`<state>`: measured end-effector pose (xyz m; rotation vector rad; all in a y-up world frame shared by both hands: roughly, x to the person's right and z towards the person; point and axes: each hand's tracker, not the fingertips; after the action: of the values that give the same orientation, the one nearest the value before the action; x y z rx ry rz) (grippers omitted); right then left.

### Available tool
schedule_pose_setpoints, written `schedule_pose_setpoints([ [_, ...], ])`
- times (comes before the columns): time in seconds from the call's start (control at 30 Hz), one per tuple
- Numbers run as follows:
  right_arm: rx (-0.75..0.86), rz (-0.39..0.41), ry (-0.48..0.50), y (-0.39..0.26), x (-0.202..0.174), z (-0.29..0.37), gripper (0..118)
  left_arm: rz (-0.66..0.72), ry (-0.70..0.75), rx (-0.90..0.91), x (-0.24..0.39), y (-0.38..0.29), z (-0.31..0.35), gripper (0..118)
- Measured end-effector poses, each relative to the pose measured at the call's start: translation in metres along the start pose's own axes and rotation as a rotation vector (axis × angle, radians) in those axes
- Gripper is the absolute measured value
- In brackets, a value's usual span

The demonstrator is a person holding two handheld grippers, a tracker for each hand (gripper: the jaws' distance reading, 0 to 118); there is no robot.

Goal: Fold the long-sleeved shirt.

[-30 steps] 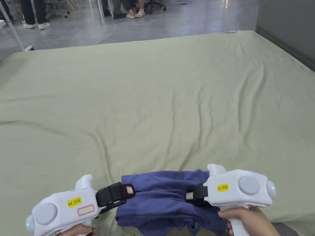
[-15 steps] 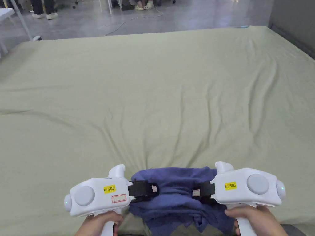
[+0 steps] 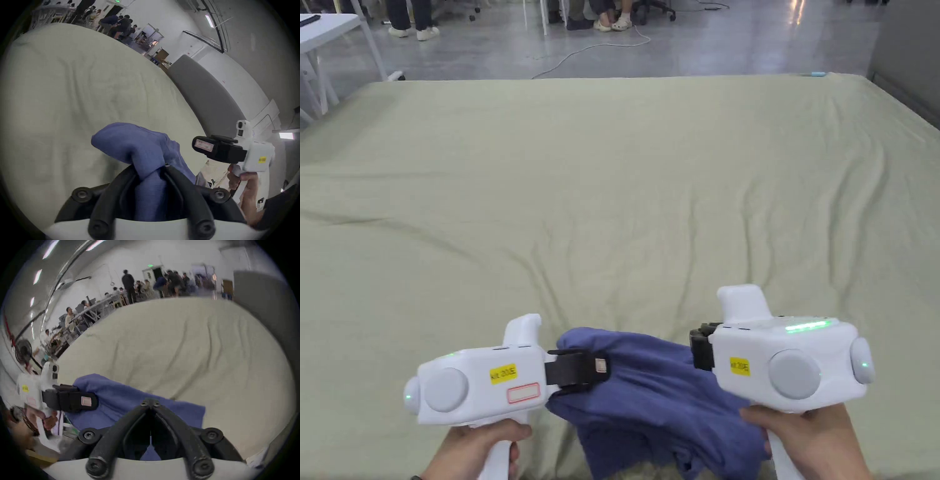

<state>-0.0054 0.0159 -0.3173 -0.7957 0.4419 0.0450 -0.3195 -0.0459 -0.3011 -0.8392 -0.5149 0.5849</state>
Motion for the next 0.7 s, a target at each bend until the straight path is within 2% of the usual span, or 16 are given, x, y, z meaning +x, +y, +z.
schedule_pose_setpoints([
  [0.1,0.029,0.038,0.064,0.016,-0.039,-0.009,0,-0.035,0.053,0.028,-0.036,0.022,0.051,11],
  [0.23,0.091,0.151,0.124,0.04,-0.1,-0.028,0,-0.016,0.129,0.041,-0.117,0.055,0.138,11],
  [0.4,0.167,0.281,0.212,0.048,-0.173,-0.054,0,0.036,0.395,0.084,-0.204,0.078,0.241,11],
  [0.47,0.188,0.296,0.225,0.047,-0.197,-0.065,0,0.065,0.514,0.132,-0.234,0.075,0.27,14],
  [0.5,0.192,0.302,0.243,0.047,-0.206,-0.072,0,0.119,0.524,0.137,-0.245,0.072,0.277,16],
  [0.53,0.185,0.313,0.26,0.048,-0.216,-0.079,0,0.159,0.551,0.143,-0.253,0.071,0.282,25],
  [0.57,0.178,0.32,0.274,0.048,-0.224,-0.086,0,0.169,0.57,0.151,-0.259,0.068,0.286,39],
  [0.6,0.176,0.323,0.279,0.049,-0.231,-0.092,0,0.168,0.591,0.169,-0.259,0.065,0.287,63],
  [0.63,0.174,0.327,0.286,0.05,-0.238,-0.097,0,0.159,0.598,0.19,-0.259,0.064,0.287,101],
  [0.67,0.17,0.334,0.291,0.05,-0.242,-0.101,0,0.15,0.598,0.2,-0.256,0.064,0.287,118],
  [0.7,0.169,0.34,0.288,0.051,-0.245,-0.102,0,0.139,0.593,0.226,-0.252,0.063,0.288,118],
])
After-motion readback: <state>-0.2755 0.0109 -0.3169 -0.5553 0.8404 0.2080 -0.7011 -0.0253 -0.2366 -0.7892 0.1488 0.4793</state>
